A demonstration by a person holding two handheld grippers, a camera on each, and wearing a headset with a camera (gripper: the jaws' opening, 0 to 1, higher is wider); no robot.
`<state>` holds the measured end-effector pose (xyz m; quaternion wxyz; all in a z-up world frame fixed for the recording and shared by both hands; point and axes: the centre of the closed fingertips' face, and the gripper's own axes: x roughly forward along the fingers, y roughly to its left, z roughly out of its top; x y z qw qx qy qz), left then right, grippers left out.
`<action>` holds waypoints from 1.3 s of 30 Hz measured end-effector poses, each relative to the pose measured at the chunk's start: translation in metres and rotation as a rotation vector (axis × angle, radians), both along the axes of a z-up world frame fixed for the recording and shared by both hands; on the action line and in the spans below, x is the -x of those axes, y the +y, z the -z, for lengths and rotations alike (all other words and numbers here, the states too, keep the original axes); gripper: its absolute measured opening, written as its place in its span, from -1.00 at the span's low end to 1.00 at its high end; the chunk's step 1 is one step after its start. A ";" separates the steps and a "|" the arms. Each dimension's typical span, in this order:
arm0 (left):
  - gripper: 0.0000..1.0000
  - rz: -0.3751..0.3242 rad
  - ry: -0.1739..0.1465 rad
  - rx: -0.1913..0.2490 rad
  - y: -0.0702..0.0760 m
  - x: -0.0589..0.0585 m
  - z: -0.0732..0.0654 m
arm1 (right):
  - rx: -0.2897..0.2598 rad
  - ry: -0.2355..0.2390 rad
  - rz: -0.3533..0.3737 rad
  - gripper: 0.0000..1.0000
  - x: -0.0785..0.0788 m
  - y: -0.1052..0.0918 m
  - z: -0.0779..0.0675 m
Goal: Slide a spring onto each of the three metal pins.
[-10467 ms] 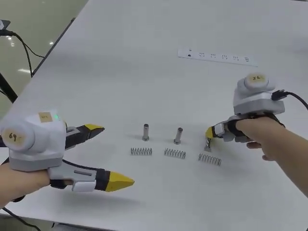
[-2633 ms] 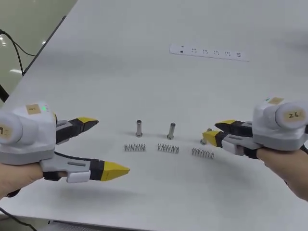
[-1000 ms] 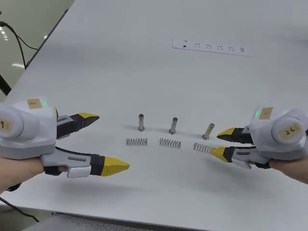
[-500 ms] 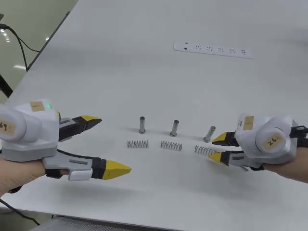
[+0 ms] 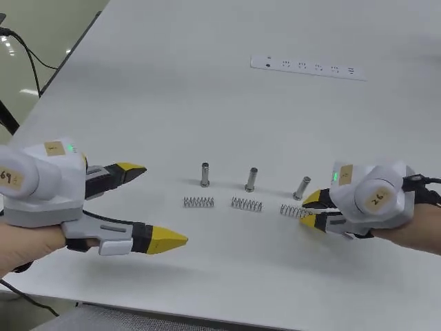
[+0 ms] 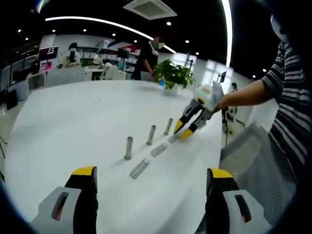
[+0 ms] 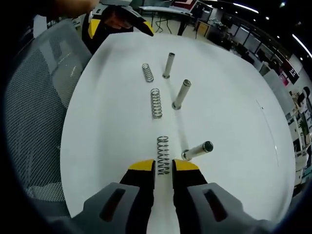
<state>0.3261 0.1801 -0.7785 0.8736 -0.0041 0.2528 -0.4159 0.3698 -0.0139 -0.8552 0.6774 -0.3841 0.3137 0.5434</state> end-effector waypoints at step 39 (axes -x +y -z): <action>0.79 0.003 0.001 0.004 0.000 0.002 0.002 | 0.006 0.016 -0.062 -0.85 0.007 0.008 -0.011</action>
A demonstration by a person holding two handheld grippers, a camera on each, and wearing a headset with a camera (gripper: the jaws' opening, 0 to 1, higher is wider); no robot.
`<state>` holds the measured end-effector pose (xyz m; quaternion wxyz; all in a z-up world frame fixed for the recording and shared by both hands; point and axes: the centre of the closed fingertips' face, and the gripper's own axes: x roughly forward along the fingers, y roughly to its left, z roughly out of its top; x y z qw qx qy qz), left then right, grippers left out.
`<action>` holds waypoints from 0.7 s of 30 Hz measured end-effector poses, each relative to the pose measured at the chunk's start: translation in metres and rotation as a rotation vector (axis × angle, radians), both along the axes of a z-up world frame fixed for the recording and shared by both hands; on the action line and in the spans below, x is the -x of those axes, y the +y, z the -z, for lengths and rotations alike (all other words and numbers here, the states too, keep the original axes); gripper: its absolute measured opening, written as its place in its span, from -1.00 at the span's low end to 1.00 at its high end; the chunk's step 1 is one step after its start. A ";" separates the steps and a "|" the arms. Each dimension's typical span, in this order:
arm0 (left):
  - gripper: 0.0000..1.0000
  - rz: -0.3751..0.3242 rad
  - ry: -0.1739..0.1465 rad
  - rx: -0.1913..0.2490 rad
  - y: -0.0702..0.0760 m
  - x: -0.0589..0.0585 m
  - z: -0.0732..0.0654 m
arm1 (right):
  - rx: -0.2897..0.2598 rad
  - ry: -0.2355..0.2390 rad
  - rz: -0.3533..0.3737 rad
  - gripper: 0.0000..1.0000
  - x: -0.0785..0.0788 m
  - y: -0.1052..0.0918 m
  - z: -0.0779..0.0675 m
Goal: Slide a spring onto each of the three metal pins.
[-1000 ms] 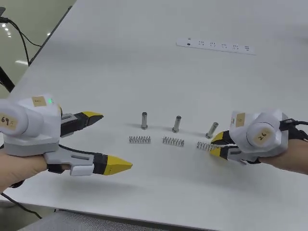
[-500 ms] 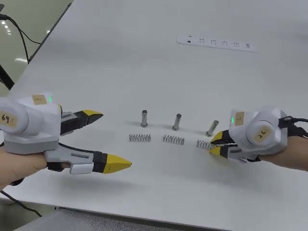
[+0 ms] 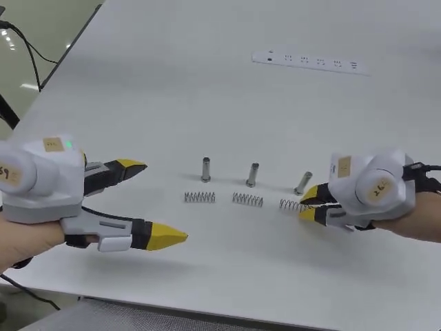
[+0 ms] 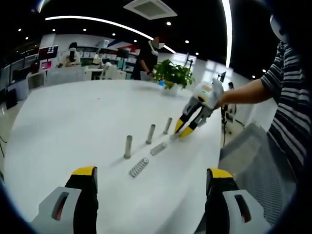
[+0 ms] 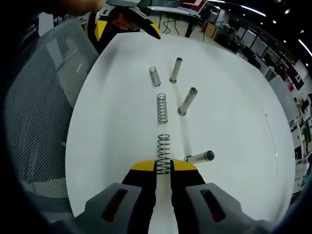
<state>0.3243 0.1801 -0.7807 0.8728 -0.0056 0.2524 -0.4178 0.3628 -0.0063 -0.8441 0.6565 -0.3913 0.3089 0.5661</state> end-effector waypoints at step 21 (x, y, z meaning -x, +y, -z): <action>0.53 0.110 0.015 0.020 -0.021 0.005 0.001 | -0.015 0.012 -0.040 -0.85 0.016 0.007 -0.021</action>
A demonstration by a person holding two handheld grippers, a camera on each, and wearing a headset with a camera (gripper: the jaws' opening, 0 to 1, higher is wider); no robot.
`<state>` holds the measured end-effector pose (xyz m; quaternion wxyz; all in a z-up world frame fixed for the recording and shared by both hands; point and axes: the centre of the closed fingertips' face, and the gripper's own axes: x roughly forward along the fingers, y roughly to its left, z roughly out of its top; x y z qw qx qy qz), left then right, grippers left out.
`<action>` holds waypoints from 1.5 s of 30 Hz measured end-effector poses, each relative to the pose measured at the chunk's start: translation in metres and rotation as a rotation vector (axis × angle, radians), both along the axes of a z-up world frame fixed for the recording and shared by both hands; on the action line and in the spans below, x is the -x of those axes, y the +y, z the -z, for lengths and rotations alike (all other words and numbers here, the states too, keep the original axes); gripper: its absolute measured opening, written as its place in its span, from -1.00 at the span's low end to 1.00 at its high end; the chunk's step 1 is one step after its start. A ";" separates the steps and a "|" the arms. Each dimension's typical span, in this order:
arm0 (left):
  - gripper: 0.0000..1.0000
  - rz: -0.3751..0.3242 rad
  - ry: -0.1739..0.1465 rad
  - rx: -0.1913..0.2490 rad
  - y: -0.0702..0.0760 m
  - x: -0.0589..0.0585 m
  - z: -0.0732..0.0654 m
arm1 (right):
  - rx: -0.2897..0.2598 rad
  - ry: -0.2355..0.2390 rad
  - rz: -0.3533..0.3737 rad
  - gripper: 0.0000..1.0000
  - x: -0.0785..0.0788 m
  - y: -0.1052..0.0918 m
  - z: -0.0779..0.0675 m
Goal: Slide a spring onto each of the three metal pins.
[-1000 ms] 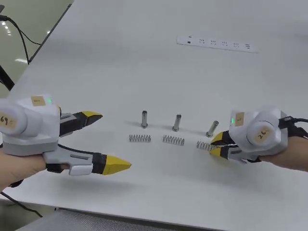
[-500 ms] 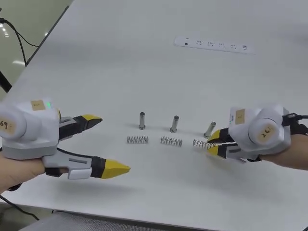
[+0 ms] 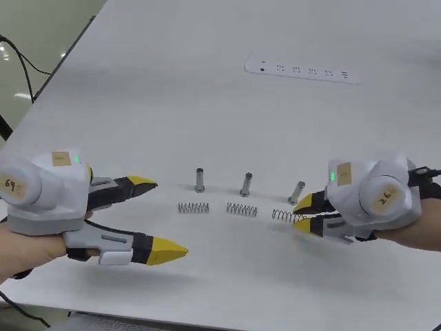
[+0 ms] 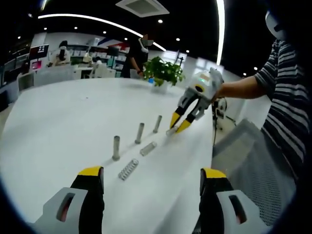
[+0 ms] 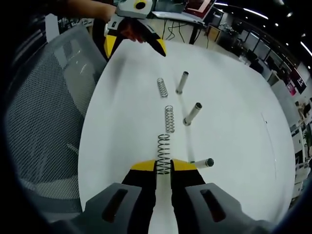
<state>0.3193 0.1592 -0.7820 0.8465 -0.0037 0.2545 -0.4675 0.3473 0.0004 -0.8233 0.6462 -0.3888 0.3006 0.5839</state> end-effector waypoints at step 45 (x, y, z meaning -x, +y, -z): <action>-0.45 0.301 -0.112 0.027 -0.108 -0.005 -0.002 | -0.061 0.012 -0.088 -0.85 0.024 0.029 -0.026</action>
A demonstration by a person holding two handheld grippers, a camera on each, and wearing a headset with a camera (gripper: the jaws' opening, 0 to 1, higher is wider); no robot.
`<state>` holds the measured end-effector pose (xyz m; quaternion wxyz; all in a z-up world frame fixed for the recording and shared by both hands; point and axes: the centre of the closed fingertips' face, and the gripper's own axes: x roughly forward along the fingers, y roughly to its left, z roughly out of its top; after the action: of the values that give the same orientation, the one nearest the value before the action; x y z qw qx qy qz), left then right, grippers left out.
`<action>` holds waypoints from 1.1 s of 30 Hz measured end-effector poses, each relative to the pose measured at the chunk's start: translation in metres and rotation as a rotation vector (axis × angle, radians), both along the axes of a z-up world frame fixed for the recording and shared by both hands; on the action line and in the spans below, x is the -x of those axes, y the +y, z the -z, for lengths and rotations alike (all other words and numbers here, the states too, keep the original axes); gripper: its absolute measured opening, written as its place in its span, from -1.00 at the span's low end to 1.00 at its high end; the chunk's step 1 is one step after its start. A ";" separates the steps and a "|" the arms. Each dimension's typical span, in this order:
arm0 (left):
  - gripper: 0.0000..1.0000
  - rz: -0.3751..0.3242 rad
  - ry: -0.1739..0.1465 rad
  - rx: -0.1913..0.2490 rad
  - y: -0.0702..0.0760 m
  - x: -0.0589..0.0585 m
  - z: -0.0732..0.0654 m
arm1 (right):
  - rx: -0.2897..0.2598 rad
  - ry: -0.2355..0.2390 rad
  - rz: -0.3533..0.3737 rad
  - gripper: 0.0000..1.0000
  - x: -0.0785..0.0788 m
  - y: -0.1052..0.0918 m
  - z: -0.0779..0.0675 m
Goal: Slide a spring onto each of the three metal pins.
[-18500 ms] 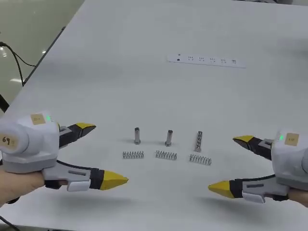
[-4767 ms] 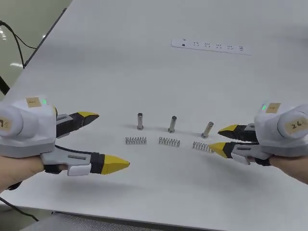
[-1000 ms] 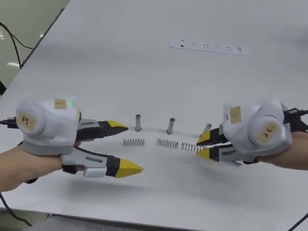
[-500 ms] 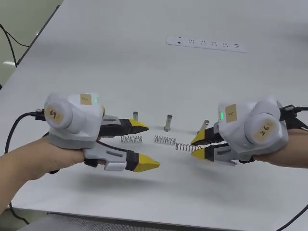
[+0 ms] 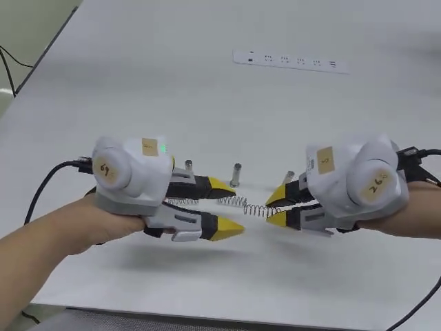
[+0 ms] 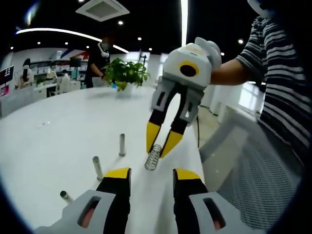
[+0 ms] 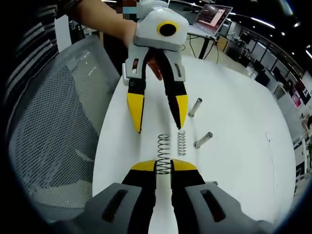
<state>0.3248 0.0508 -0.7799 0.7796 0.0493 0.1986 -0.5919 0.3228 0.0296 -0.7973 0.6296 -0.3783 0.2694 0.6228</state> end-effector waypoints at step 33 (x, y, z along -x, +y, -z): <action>-0.89 0.040 -0.040 -0.009 -0.016 -0.001 0.002 | -0.019 -0.003 -0.024 -0.85 0.007 0.008 -0.010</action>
<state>0.3259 0.0349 -0.7821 0.7712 0.0686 0.1845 -0.6054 0.3157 0.0376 -0.7871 0.6260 -0.3766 0.2579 0.6323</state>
